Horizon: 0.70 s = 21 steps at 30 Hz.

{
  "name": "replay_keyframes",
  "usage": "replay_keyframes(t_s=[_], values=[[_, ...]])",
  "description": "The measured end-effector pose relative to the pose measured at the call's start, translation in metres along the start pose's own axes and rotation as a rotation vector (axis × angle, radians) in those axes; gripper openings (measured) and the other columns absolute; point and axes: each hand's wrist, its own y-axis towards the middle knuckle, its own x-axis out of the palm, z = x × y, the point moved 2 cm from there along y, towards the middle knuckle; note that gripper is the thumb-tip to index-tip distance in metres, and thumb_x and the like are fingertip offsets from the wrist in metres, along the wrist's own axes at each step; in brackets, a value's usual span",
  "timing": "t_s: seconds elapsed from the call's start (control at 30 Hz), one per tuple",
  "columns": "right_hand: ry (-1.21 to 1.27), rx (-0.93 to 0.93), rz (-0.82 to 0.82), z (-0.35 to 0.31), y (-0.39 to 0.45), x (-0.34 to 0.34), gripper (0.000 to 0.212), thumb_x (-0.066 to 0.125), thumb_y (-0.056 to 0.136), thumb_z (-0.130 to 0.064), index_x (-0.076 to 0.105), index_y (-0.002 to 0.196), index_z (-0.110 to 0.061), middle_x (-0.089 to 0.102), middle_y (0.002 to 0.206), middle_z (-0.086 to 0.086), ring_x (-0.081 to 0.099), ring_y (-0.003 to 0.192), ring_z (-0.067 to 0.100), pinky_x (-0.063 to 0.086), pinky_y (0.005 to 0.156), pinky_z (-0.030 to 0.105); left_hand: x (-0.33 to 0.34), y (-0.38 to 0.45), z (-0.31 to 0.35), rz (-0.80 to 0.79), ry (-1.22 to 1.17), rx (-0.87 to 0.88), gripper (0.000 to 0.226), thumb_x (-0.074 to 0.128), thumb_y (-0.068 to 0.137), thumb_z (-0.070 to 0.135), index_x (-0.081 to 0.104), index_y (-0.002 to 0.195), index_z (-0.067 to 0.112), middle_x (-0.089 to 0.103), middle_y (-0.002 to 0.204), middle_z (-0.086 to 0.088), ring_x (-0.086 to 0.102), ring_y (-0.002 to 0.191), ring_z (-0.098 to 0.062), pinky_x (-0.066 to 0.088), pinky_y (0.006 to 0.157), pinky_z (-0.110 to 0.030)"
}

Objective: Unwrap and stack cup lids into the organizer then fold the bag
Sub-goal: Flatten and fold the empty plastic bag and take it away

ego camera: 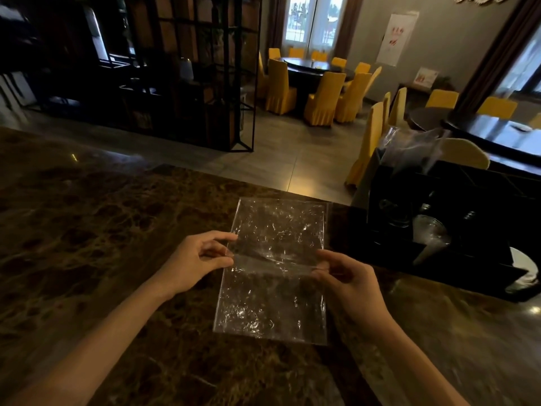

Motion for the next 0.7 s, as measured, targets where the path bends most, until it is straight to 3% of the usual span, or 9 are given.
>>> replay_keyframes(t_s=[0.1,0.27,0.43,0.53,0.63,0.7], values=[[0.038,0.003,0.015,0.001,-0.002,-0.001,0.044,0.079,0.084,-0.011,0.07,0.126,-0.019,0.078,0.096,-0.001,0.074,0.094,0.01,0.058,0.087,0.019,-0.001,-0.001,0.0,0.023,-0.023,-0.009,0.046,0.08,0.084,0.014,0.068,0.122,0.038,0.077,0.1,0.009,0.072,0.096,-0.006,0.055,0.085,-0.016],[-0.055,-0.008,0.012,-0.001,-0.003,-0.001,0.043,0.08,0.084,-0.014,0.068,0.123,-0.029,0.077,0.096,-0.005,0.073,0.095,0.007,0.058,0.09,0.02,0.003,-0.005,0.006,0.027,0.025,-0.021,0.048,0.081,0.082,0.01,0.069,0.121,0.035,0.073,0.095,0.006,0.07,0.094,-0.005,0.057,0.09,-0.023],[-0.389,-0.149,0.041,-0.01,0.006,-0.006,0.047,0.086,0.08,-0.022,0.068,0.122,-0.034,0.068,0.093,-0.015,0.065,0.091,-0.004,0.054,0.079,0.01,0.009,-0.003,0.025,0.07,0.339,0.126,0.058,0.084,0.079,0.013,0.062,0.128,0.036,0.06,0.102,0.012,0.059,0.097,0.003,0.047,0.085,-0.004],[-0.496,-0.243,0.049,-0.017,0.015,-0.01,0.038,0.085,0.082,-0.016,0.075,0.118,-0.024,0.061,0.09,-0.016,0.062,0.083,0.001,0.051,0.073,0.007,0.009,0.003,0.036,0.134,0.431,0.191,0.053,0.083,0.08,0.012,0.066,0.128,0.029,0.057,0.101,0.007,0.057,0.095,0.0,0.043,0.083,-0.002],[-0.56,-0.328,0.095,-0.022,0.02,-0.015,0.029,0.085,0.082,-0.011,0.08,0.109,-0.019,0.061,0.095,-0.008,0.06,0.084,0.006,0.054,0.071,0.015,0.009,0.006,0.044,0.277,0.516,0.329,0.037,0.082,0.08,0.01,0.075,0.115,0.021,0.055,0.1,0.001,0.057,0.092,-0.012,0.049,0.081,-0.017],[-0.667,-0.419,0.178,-0.025,0.019,-0.014,0.026,0.087,0.079,-0.013,0.081,0.104,-0.017,0.062,0.101,0.0,0.059,0.091,0.018,0.055,0.073,0.027,0.011,0.005,0.044,0.366,0.599,0.413,0.023,0.081,0.08,0.016,0.078,0.102,0.018,0.054,0.105,-0.002,0.054,0.099,-0.016,0.047,0.079,-0.018]])
